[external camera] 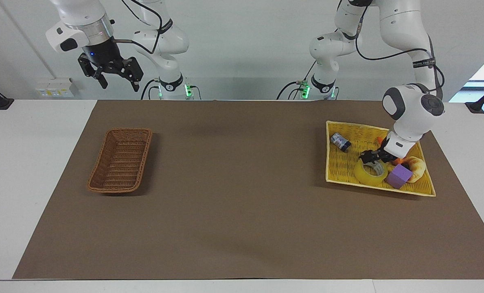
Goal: Move tape to another basket
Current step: 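Reach the left gripper into the tray and grasp the yellow tape roll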
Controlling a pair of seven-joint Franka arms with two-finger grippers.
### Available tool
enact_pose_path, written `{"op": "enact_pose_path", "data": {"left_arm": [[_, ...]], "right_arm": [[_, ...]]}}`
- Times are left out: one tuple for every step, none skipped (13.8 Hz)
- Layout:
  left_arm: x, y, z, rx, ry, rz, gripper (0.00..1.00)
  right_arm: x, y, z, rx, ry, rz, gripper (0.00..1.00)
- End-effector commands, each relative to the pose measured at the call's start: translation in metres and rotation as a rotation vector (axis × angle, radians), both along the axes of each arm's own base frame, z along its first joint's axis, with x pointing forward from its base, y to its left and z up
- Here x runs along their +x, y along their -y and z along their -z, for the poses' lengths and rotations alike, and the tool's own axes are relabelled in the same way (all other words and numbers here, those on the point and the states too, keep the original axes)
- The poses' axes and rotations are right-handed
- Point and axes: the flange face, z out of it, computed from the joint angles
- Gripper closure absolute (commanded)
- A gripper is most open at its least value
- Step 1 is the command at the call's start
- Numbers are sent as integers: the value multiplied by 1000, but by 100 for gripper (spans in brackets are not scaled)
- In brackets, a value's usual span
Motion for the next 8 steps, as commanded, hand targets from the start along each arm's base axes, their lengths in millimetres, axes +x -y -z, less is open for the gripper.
{"op": "enact_pose_path", "data": {"left_arm": [[11, -3, -14, -3, 15, -50, 48], [13, -4, -11, -11, 18, -75, 48], [14, -2, -11, -34, 23, -102, 48], [13, -4, -10, -44, 25, -116, 48], [11, -5, -8, -43, 28, -118, 48], [8, -7, -3, -43, 20, -118, 49], [5, -16, 1, -44, 12, -135, 51], [2, -15, 7, -44, 7, -137, 53]], "right_arm": [[-2, 0, 0, 21, 8, -23, 0], [-2, 1, 0, 20, 8, -23, 0], [-2, 1, 0, 20, 8, -23, 0], [-2, 0, 0, 21, 8, -23, 0], [-2, 1, 0, 20, 8, -23, 0], [-2, 0, 0, 21, 8, -23, 0], [-2, 0, 0, 21, 8, -23, 0], [-2, 1, 1, 20, 7, -23, 0]]}}
